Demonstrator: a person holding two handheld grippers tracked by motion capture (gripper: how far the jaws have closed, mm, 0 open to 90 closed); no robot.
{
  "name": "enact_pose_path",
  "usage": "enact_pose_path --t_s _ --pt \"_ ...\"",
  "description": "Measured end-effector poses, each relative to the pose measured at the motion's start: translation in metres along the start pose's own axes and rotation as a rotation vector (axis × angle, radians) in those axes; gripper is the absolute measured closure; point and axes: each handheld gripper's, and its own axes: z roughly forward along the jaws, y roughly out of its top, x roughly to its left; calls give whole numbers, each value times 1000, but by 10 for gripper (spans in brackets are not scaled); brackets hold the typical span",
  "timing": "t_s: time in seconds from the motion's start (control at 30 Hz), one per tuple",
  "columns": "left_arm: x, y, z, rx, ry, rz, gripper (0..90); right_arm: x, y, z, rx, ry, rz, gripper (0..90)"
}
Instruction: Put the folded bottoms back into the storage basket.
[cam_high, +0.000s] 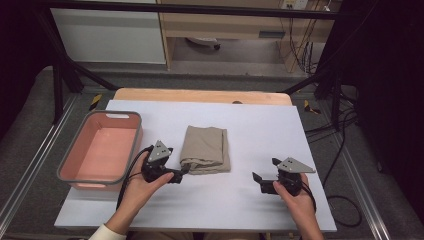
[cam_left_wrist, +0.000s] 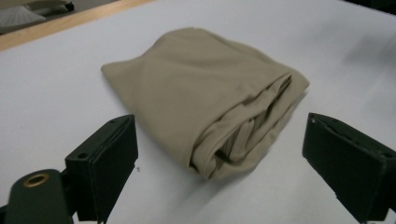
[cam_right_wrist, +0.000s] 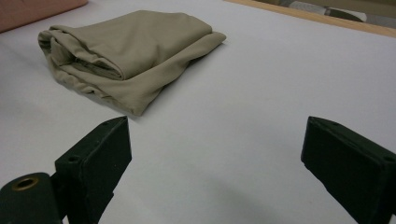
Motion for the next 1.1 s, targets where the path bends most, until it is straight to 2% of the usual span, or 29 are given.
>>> enact_pose_path --t_s 0.17,0.23,0.3,0.37,0.57,0.63,0.67,0.7,0.77,0.8,0.9,0.97,1.0,1.03,1.07,1.1 --pt "4 -10 5 37 4 5 166 5 0 3 22 8 -22 90" --pt "6 -12 8 52 2 -10 189 6 0 6 28 7 -27 90" --pt "7 -16 11 63 -4 -15 271 6 0 8 34 10 -30 90" --pt "7 -17 14 78 -8 -10 275 7 0 8 36 13 -33 91" --pt "6 -19 22 98 26 -5 366 10 0 7 36 21 -39 91" --pt "8 -20 25 103 40 -8 432 11 0 8 43 24 -41 91" --pt "8 -20 26 92 54 -10 432 11 0 8 43 24 -41 91" --pt "9 -20 27 85 63 -11 474 11 1 8 44 25 -43 91" --pt "10 -19 32 80 61 -12 495 12 0 9 46 28 -46 91" --pt "8 -19 37 87 53 -13 537 12 0 9 49 30 -51 91" --pt "6 -20 42 102 51 -4 549 13 0 10 52 33 -50 91" --pt "6 -22 47 119 51 -3 644 14 0 11 52 39 -53 91" --pt "7 -22 49 126 42 -12 644 14 0 11 52 39 -53 91" --pt "8 -22 50 130 35 -19 738 16 1 11 54 44 -58 91" --pt "9 -22 49 125 29 -22 738 16 1 11 54 44 -58 91" --pt "9 -22 49 125 22 -28 825 19 2 12 53 50 -58 91"
